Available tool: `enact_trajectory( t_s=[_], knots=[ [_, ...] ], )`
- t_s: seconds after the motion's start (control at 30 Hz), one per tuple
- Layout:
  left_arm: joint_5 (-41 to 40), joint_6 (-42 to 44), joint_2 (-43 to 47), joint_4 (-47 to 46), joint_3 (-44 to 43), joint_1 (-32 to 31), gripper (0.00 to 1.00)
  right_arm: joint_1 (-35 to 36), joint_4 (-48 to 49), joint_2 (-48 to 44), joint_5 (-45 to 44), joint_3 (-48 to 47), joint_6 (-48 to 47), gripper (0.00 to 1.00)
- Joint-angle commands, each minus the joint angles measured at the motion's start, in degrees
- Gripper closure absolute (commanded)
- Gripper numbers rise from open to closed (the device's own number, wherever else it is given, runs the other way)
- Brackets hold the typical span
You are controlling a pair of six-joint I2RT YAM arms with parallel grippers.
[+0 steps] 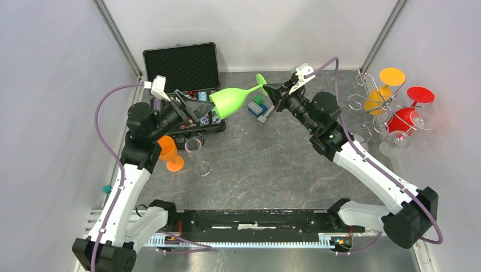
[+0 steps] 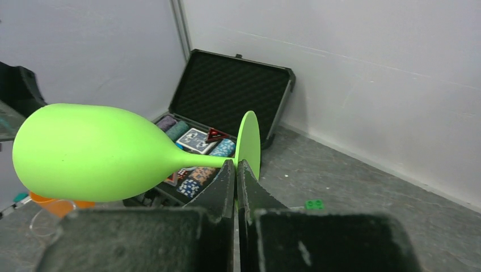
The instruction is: Take the wine glass off the wine glass rack
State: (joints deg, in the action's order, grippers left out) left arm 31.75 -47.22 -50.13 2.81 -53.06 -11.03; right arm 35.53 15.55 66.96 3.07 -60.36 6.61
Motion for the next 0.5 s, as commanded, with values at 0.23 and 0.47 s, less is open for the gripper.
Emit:
enact_trajectory(
  t_s=[0.23,0.47],
  knots=[
    [-5.0,-10.5,0.4,-6.1,0.2,-3.8,0.31,0.2,6.8,2.8,3.0,1.3,5.1,1.00],
    [-13.2,-8.7,3.7,-1.3,1.4,-4.1,0.40,0.2,7.2,2.8,-1.8,2.0,6.7,1.00]
  ],
)
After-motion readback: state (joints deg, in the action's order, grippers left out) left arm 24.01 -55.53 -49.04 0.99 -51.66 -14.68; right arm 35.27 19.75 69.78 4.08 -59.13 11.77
